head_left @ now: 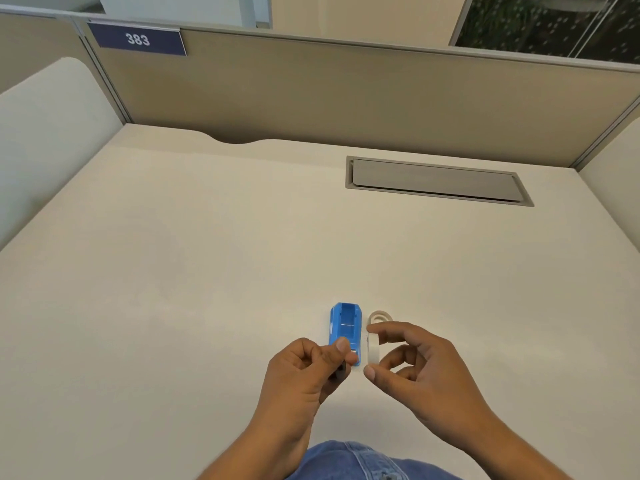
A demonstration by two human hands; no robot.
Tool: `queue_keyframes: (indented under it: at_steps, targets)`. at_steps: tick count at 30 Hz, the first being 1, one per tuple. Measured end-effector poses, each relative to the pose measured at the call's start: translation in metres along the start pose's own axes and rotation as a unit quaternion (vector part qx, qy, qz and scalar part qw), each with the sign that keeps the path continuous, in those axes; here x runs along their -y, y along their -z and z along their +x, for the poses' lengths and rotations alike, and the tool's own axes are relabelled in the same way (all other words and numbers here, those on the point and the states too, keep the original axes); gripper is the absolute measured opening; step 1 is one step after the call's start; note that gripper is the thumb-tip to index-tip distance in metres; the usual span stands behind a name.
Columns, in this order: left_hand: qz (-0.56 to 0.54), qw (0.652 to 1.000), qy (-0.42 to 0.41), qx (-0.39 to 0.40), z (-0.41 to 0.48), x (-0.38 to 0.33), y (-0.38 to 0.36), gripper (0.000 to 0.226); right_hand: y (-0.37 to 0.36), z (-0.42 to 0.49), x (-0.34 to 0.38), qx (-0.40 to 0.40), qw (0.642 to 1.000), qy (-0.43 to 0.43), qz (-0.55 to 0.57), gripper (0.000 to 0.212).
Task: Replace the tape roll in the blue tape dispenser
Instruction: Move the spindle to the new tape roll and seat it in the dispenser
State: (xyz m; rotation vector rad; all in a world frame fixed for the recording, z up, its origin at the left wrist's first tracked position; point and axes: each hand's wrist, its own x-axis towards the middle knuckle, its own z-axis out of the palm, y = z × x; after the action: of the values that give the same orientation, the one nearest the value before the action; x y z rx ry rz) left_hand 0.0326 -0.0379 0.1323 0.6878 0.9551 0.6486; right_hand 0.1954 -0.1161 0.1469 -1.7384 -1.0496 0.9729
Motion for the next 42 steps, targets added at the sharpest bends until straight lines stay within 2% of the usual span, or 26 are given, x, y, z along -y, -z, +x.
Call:
queue_keyframes:
  at_steps: [7,11,19,24,29,33,35,38,40,42]
  targets:
    - [-0.083,0.994,0.032,-0.057,0.003,0.001,-0.001,0.039,0.014,0.021,-0.037,-0.07,0.991,-0.044,-0.11,0.04]
    - [-0.084,0.994,0.029,-0.059,0.002,-0.001,-0.002,0.037,0.022,0.032,-0.062,-0.089,0.978,-0.069,-0.173,0.041]
    - [-0.087,0.996,0.001,-0.033,0.002,-0.005,-0.005,0.032,0.029,0.054,-0.088,-0.09,0.959,-0.099,-0.25,0.042]
    - [-0.114,0.992,-0.007,-0.049,0.005,-0.008,-0.007,0.022,0.034,0.065,-0.098,-0.081,0.946,-0.117,-0.292,0.048]
    - [-0.122,0.99,0.006,-0.067,0.007,-0.007,-0.005,0.02,0.036,0.071,-0.102,-0.084,0.925,-0.137,-0.345,0.041]
    - [-0.123,0.989,0.01,-0.078,0.009,-0.006,-0.005,0.021,0.038,0.069,-0.098,-0.076,0.92,-0.139,-0.358,0.052]
    - [-0.128,0.989,0.011,-0.074,0.008,-0.007,-0.006,0.023,0.037,0.066,-0.089,-0.086,0.924,-0.117,-0.353,0.051]
    - [-0.124,0.99,0.011,-0.065,0.007,-0.009,-0.009,0.027,0.028,0.055,-0.061,-0.099,0.958,-0.035,-0.269,0.034]
    - [-0.116,0.991,0.01,-0.059,0.008,-0.009,-0.011,0.025,0.016,0.043,-0.035,-0.076,0.98,0.025,-0.184,0.03]
    - [-0.118,0.991,0.007,-0.056,0.008,-0.008,-0.012,0.023,0.003,0.03,-0.012,-0.03,0.986,0.081,-0.145,0.033]
